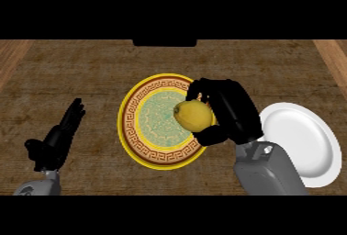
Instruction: Pick the lemon from the plate and place it in the plate
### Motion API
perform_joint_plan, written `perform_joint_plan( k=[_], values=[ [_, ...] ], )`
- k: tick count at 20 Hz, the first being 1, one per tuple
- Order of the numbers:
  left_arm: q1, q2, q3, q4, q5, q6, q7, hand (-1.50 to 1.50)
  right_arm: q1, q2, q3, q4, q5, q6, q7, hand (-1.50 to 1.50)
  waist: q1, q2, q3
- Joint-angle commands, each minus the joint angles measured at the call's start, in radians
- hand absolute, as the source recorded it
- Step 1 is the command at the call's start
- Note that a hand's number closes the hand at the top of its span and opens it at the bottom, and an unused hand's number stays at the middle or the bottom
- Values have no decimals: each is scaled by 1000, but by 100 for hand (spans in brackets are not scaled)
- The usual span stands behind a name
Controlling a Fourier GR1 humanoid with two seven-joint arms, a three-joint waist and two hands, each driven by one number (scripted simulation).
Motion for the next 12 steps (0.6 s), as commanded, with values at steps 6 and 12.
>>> perform_joint_plan(
  k=[6,12],
  values=[
    [38,-21,-22,-76,-19,13,37,0,-216,24,156,353,-104,-261,87,150,3,0,0],
    [-31,13,16,30,-5,-13,-11,0,-306,24,252,545,-269,-559,245,-150,17,4,0]
  ],
)
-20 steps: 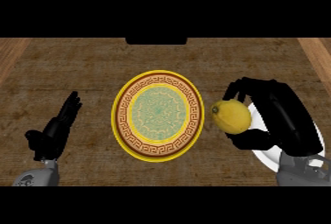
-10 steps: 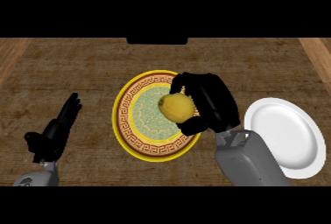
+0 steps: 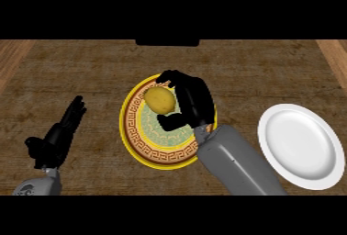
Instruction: Pick the lemon from the plate and place it in the plate
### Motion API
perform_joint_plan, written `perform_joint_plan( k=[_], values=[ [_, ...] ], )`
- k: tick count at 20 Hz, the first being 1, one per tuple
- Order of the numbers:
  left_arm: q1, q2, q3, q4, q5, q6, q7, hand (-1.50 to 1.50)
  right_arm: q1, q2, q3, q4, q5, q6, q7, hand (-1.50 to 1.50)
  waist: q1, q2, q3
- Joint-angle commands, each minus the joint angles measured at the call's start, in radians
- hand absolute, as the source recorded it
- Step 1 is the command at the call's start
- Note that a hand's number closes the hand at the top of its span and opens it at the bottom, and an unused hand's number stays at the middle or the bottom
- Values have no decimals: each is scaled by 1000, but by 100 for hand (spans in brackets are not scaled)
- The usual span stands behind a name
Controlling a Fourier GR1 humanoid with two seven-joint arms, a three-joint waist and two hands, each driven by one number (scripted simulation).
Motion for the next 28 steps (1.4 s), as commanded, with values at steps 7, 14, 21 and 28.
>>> perform_joint_plan(
  k=[7,14,21,28],
  values=[
    [28,26,20,-15,21,-42,-11,0,-108,1,65,209,-283,-234,-5,-150,-4,-2,0],
    [22,22,30,-15,24,-26,9,0,-11,-30,-153,83,-491,-268,-229,-150,-24,-3,1],
    [-22,-3,16,-66,16,11,96,0,167,-129,-321,54,-733,-55,-487,-150,-26,-4,1],
    [59,4,25,-24,1,-7,-38,0,272,-286,-421,183,-803,223,-748,-150,-19,-2,1]
  ],
)
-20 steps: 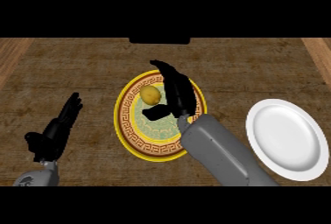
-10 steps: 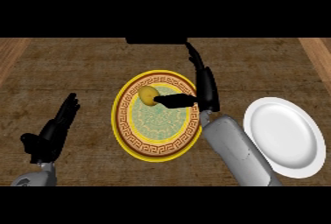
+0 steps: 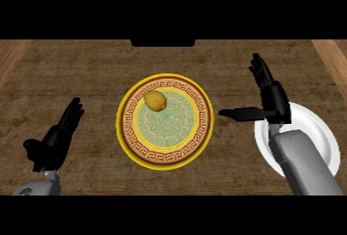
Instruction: Pick the lemon from the plate and place it in the plate
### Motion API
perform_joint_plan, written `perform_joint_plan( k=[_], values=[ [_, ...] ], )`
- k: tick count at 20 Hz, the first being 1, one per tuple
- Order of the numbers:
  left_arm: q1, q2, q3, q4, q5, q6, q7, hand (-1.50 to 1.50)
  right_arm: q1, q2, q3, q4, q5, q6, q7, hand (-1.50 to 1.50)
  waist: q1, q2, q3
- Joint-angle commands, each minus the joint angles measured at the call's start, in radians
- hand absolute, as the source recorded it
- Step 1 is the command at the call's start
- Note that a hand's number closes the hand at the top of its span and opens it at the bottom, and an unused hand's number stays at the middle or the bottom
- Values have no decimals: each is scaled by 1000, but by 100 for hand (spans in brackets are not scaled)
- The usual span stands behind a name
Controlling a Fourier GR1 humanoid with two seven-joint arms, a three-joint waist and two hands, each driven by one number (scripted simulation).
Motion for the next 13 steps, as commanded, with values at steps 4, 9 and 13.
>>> perform_joint_plan(
  k=[4,9,13],
  values=[
    [-20,23,27,60,11,-26,-24,0,5,-131,-121,189,-59,258,-225,-150,5,2,0],
    [7,6,11,24,-5,-23,-23,0,-45,-96,-125,345,46,239,-324,-150,6,1,0],
    [-6,-23,-18,31,-42,7,-40,0,-79,-84,-161,424,74,233,-392,-150,6,0,0]
  ],
)
